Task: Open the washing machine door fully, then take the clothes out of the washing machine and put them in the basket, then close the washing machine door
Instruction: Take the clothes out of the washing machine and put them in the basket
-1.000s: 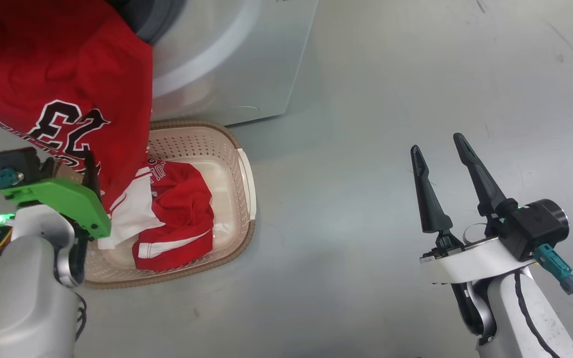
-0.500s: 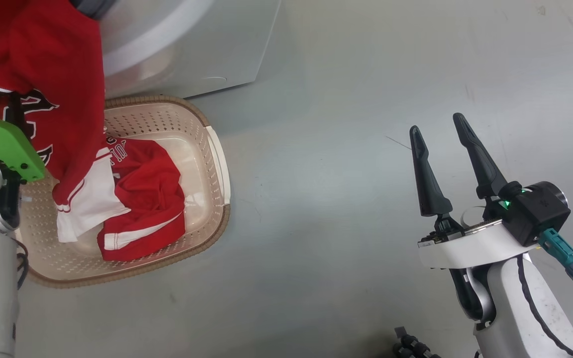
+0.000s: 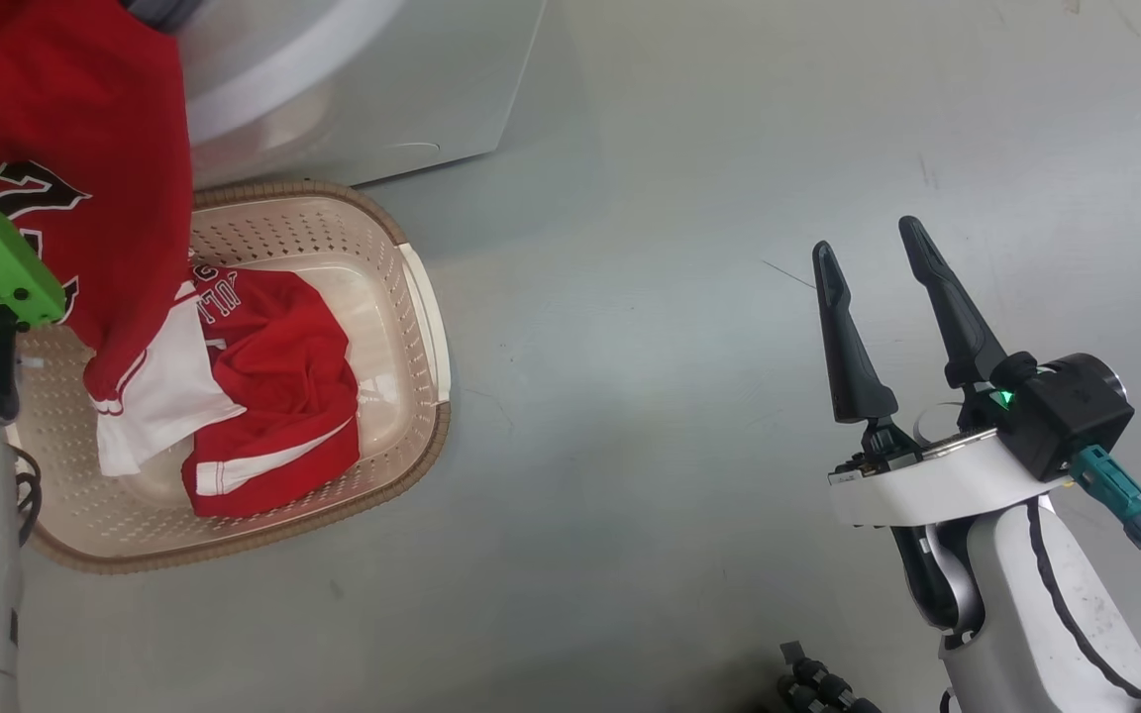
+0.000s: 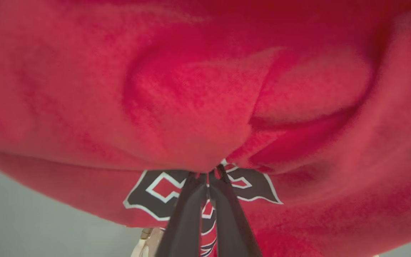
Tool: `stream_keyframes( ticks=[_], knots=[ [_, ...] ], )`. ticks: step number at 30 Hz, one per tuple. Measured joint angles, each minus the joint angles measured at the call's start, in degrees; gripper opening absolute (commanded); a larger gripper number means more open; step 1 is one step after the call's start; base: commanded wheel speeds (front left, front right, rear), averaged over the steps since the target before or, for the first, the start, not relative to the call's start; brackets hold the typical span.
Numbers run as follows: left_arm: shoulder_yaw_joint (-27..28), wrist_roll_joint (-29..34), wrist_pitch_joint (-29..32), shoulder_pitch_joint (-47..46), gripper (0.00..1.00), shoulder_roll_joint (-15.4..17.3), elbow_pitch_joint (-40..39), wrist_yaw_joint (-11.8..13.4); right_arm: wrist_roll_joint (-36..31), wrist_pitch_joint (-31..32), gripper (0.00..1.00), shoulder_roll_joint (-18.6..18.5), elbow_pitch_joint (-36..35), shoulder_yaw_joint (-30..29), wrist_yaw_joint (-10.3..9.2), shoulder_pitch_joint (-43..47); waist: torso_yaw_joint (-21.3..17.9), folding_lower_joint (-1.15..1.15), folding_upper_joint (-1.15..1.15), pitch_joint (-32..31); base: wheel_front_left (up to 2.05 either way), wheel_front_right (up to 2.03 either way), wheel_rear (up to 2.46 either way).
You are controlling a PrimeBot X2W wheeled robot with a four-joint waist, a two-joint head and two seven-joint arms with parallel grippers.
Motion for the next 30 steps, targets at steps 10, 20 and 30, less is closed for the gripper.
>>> stream_keyframes(
  ticks=[10, 20, 30],
  knots=[
    [-0.8, 0.6, -2.3, -0.1, 0.0, 0.0, 2.3, -0.5, 0.3, 0.0, 1.0, 0.0, 0.2, -0.2, 0.05, -0.5, 0.3, 0.0, 0.0, 0.3, 0.0, 0.0, 0.0],
    [-2.4, 0.8, -10.9, 1.4, 0.0, -3.9, 0.9, -2.1, 0.2, 0.0, 1.0, 0.1, 0.4, -1.9, -0.12, -0.9, 2.3, 0.0, 0.0, -0.1, 0.0, 0.0, 0.0],
    [-3.1, 0.4, -20.5, 8.0, 0.0, -8.9, -2.0, -3.6, -0.7, 0.0, 1.0, -0.1, 0.5, -2.7, -0.12, -0.9, 5.2, 0.0, 0.0, -1.6, 0.0, 0.0, 0.0]
  ],
)
